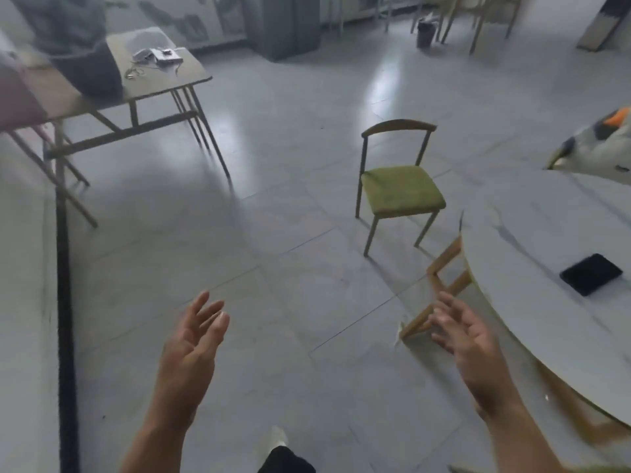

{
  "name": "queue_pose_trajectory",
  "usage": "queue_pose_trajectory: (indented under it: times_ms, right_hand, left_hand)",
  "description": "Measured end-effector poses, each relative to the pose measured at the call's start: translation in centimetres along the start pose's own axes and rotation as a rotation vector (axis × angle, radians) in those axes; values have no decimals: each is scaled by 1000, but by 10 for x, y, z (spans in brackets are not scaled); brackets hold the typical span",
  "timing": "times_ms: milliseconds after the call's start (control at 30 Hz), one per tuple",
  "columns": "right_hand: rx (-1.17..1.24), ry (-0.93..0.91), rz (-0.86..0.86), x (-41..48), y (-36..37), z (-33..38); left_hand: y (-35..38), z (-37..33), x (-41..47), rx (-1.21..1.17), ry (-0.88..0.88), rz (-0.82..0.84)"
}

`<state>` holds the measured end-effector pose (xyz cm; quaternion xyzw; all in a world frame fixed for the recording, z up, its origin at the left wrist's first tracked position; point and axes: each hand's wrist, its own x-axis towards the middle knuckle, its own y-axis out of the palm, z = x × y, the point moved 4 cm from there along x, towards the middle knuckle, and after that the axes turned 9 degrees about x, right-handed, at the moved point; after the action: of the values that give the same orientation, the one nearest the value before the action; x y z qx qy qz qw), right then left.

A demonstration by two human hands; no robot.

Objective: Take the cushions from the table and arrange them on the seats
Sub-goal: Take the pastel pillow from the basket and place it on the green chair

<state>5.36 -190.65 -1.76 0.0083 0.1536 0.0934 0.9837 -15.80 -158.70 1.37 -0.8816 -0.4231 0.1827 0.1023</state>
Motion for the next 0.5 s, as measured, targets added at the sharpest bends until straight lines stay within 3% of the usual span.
queue_pose_trajectory:
  times_ms: [233, 500]
  right_hand:
    - [-222, -43, 326, 49, 233, 3]
    - [-241, -120, 406, 132, 406, 30]
  left_hand:
    - [-126, 27, 106, -112, -85, -213]
    - [-206, 21, 250, -136, -90, -299]
